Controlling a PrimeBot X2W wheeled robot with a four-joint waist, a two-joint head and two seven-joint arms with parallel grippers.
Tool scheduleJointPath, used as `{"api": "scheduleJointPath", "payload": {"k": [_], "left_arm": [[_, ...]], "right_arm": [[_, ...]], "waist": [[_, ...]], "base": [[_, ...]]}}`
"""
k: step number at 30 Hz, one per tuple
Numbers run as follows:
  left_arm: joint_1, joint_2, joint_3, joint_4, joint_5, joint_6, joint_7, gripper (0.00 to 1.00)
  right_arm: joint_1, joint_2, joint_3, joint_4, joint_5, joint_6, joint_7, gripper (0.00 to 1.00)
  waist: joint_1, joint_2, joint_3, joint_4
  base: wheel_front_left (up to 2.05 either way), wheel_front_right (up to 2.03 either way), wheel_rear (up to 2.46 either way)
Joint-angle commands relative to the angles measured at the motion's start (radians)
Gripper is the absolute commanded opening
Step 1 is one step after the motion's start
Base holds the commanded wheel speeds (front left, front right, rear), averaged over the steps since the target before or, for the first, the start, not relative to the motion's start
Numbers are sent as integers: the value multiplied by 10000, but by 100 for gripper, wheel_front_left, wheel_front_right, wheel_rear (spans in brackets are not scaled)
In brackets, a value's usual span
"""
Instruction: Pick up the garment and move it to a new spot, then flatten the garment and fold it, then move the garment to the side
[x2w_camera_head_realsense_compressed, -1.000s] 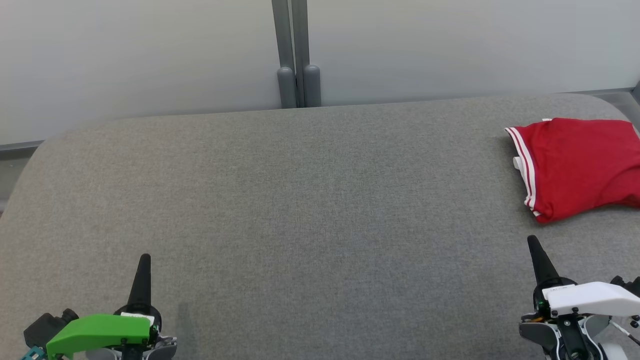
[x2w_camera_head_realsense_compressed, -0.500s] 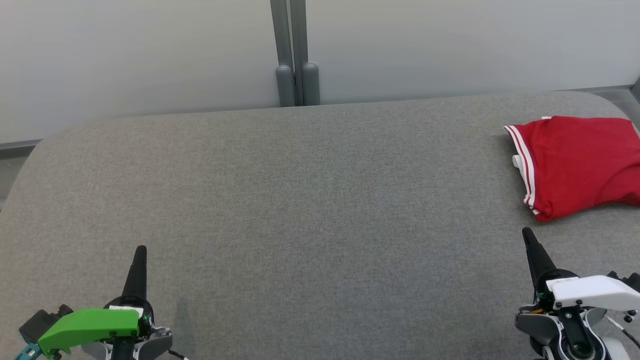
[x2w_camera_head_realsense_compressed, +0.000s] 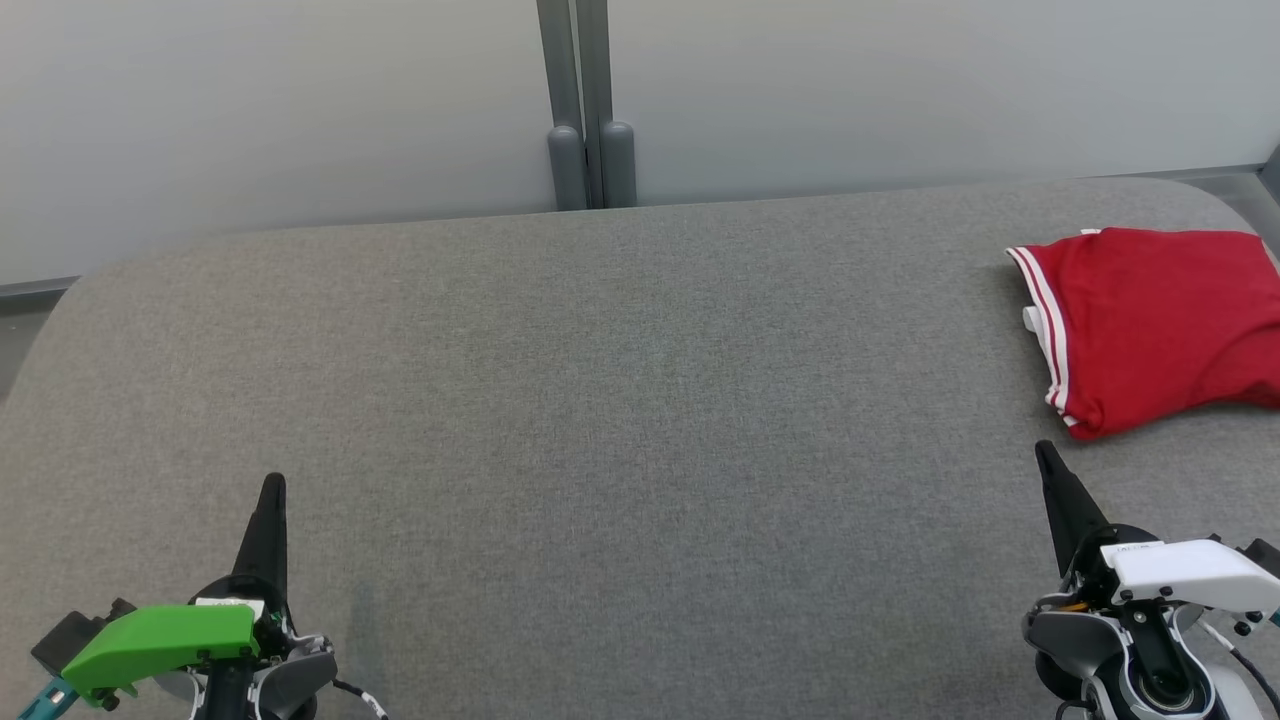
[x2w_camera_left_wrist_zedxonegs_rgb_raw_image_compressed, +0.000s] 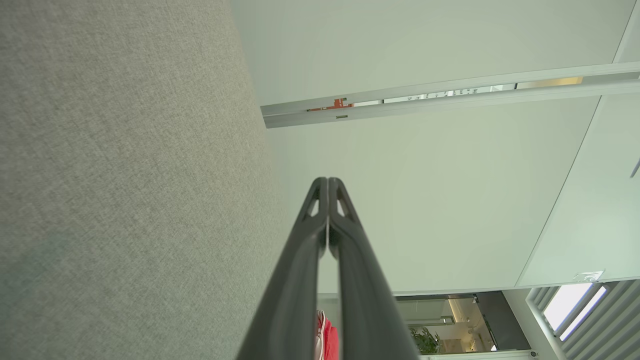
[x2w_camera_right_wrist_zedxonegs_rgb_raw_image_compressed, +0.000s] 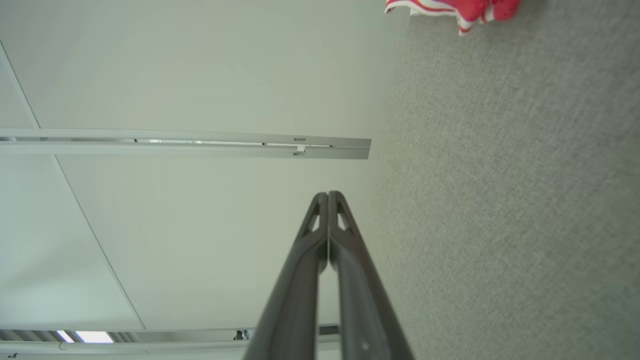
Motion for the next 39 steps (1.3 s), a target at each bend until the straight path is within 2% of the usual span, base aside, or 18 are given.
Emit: {"api": "scheduleJointPath", "payload": {"k": [1, 12, 39], "left_arm": [[-224, 71, 53, -47, -204, -91, 56, 0], [-351, 67, 168, -48, -868, -90, 262, 0], [-325, 36, 191, -41, -809, -89, 253, 0]], "right_arm": [[-161, -54, 14, 3, 210, 1, 44, 0], [-267, -59, 64, 23, 1019, 0, 232, 0], [-246, -58, 63, 22, 999, 0, 234, 0]], "waist": [[0, 0, 5, -3], [0, 0, 44, -30], [0, 0, 45, -30]], "base": [[0, 0, 0], [0, 0, 0], [0, 0, 0]]}}
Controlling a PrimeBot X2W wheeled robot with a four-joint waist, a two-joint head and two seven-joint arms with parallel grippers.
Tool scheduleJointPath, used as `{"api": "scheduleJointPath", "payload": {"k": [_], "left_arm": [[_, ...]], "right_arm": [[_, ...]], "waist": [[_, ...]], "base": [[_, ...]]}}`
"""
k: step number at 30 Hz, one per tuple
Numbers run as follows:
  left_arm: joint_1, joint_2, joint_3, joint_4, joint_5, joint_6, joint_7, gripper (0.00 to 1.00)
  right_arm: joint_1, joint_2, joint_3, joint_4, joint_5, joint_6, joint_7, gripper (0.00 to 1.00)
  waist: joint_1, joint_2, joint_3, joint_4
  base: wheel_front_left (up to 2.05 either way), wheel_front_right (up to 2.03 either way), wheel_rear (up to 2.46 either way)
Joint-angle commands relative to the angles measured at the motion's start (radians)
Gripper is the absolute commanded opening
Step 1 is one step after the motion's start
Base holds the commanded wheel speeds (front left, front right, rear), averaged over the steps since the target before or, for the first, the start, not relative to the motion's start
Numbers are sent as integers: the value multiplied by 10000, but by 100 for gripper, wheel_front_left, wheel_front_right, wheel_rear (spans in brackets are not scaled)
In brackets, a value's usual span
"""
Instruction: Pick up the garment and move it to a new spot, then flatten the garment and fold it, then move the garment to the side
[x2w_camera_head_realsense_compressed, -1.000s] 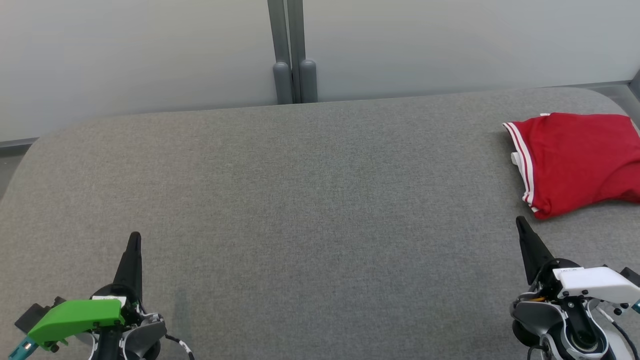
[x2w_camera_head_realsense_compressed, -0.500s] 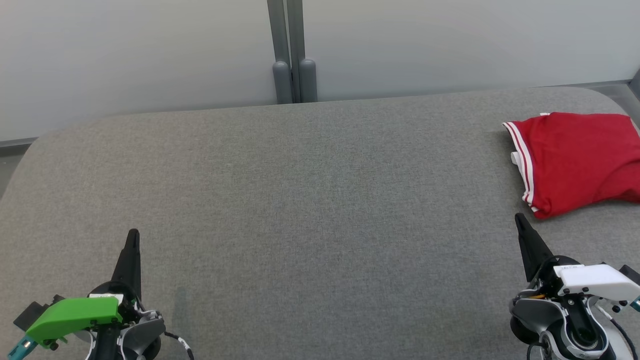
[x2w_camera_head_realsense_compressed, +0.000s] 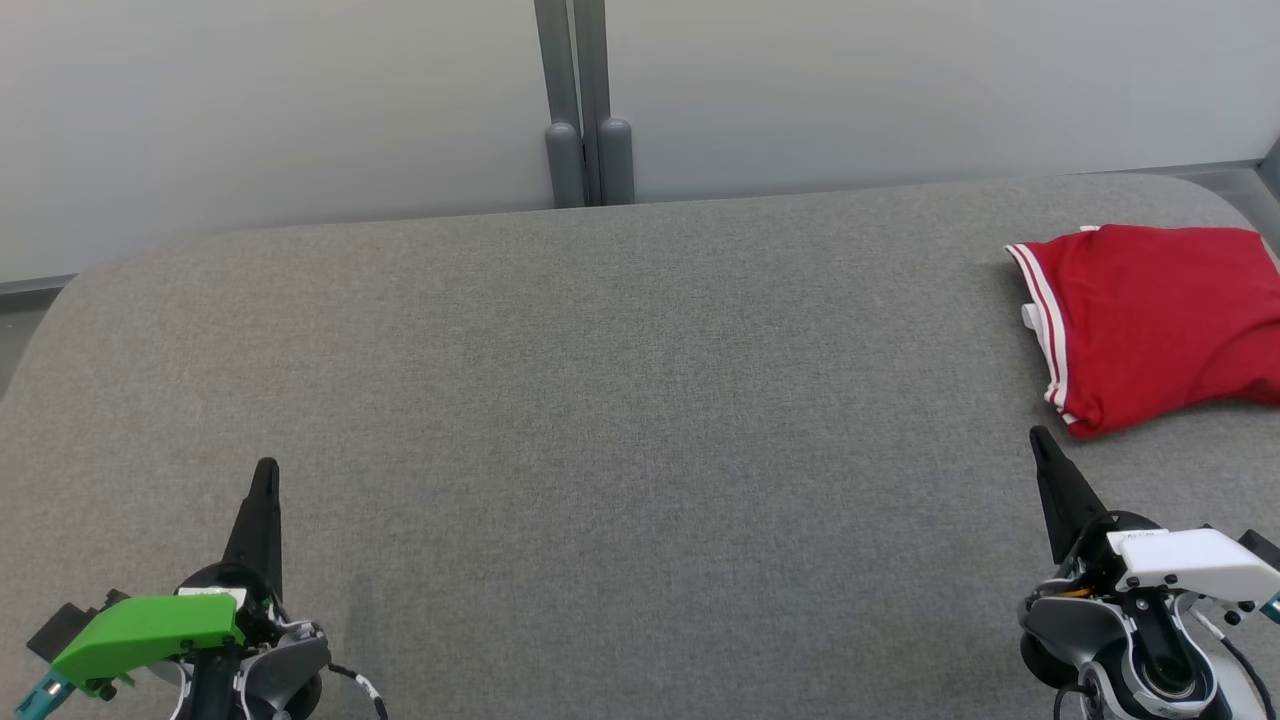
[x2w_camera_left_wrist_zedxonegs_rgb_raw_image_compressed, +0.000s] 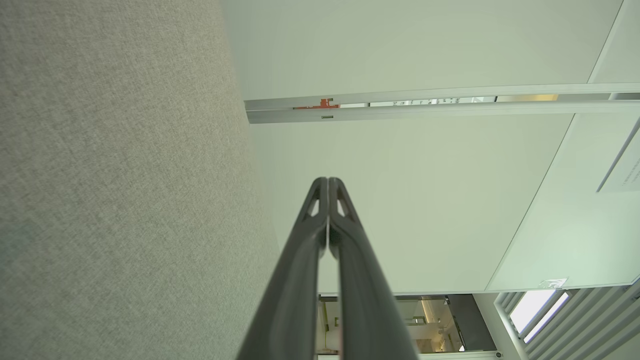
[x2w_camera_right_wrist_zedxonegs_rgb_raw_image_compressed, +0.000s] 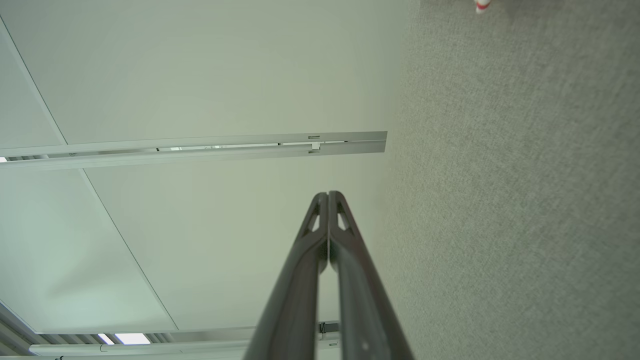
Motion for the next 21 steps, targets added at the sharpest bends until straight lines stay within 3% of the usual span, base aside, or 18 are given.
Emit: {"api": "scheduleJointPath", "payload": {"k": [1, 21], "left_arm": [[-131, 35, 44, -14, 12, -62, -5, 0], [-134, 19, 54, -14, 33, -62, 15, 0]], "right_arm": [[-49, -43, 10, 16, 66, 0, 32, 0], [-49, -43, 11, 16, 66, 0, 31, 0]], "waist": [[0, -1, 0, 0], [0, -1, 0, 0]], "base": [[0, 0, 0], [0, 0, 0]]}}
